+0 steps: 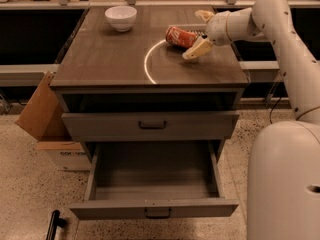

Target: Pick coke can from middle drawer and place on counter

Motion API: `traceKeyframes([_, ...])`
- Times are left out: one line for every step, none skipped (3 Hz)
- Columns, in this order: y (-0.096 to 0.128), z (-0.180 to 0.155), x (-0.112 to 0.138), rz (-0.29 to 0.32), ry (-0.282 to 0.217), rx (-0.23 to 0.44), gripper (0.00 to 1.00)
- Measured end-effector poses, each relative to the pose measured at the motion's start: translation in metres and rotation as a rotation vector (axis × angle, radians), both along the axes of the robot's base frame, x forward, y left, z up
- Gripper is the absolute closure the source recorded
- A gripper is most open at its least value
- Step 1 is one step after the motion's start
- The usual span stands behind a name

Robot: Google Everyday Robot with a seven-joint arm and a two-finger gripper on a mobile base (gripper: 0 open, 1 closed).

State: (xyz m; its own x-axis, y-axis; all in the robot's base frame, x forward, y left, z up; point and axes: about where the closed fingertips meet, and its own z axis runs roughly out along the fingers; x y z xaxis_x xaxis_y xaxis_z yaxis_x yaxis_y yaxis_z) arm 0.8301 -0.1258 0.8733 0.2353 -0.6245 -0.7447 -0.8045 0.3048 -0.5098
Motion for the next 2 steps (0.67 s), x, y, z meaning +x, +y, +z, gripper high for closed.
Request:
traceKeyframes([-0.025, 0.023, -0.002, -0.039, -0.053, 0.029, 0.0])
traceKeyframes([-0.063, 0.062, -0.015, -0.096, -0.15, 0.063, 0.0])
